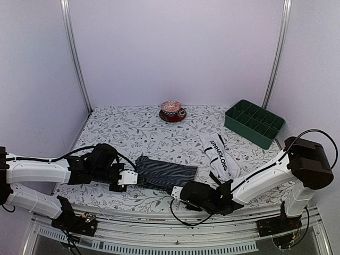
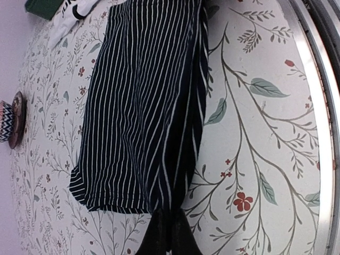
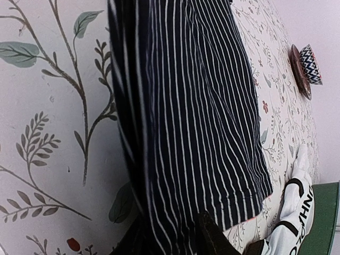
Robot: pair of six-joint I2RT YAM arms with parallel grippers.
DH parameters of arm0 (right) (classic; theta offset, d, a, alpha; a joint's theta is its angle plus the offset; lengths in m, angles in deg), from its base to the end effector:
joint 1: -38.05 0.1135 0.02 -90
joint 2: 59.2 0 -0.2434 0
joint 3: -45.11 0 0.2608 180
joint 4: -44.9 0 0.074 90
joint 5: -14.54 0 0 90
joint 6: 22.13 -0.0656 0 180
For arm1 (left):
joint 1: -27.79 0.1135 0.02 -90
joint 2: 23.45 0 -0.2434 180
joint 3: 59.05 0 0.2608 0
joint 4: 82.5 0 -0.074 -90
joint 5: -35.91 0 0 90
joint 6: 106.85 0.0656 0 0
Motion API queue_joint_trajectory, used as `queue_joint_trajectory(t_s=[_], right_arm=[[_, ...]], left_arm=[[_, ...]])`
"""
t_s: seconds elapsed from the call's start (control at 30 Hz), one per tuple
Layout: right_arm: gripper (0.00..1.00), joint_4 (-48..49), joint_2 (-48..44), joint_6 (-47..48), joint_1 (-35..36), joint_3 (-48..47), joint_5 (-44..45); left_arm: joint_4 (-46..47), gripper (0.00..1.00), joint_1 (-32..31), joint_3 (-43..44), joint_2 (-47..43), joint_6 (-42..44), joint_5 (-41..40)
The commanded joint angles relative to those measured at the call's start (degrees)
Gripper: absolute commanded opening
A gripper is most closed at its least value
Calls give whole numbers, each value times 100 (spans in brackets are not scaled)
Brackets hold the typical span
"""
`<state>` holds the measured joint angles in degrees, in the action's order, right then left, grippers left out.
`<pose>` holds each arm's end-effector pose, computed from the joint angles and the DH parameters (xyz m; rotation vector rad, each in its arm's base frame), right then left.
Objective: Roll the underwear
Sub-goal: Pick up the underwear from the center of the board, then fold the underwear at the center of the board.
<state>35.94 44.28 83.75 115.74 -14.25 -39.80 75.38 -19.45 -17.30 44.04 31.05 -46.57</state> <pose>0.1099 0.3245 0.0669 -1.4914 1.7366 -0.2379 0.1668 -0.1931 0.1220 1.8135 1.5753 -0.1525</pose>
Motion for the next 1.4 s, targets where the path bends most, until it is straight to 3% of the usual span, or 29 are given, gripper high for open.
queue_joint_trajectory(t_s=[0.0,0.13,0.23,0.47,0.8,1.13,1.37], right_arm=[[27,-440,-198,-108,32,143,-191],[10,-481,-308,-61,81,113,-417],[3,-543,-368,-9,168,37,-590],[2,-1324,-373,-54,216,-510,-1303],[2,-2591,-649,-570,-7,-1145,-3077],[3,-2789,-675,-907,-787,-1204,-4945],[3,-2798,-774,-968,-1151,-1351,-5780]], left_arm=[[-72,0,106,-150,-142,59,41],[-70,0,136,-205,-186,77,72],[-59,0,142,-242,-217,87,128],[-211,0,188,-289,-472,217,212],[-917,0,261,-277,-1033,747,583],[-1180,0,414,237,-753,920,639],[-1189,0,479,518,-557,968,706]])
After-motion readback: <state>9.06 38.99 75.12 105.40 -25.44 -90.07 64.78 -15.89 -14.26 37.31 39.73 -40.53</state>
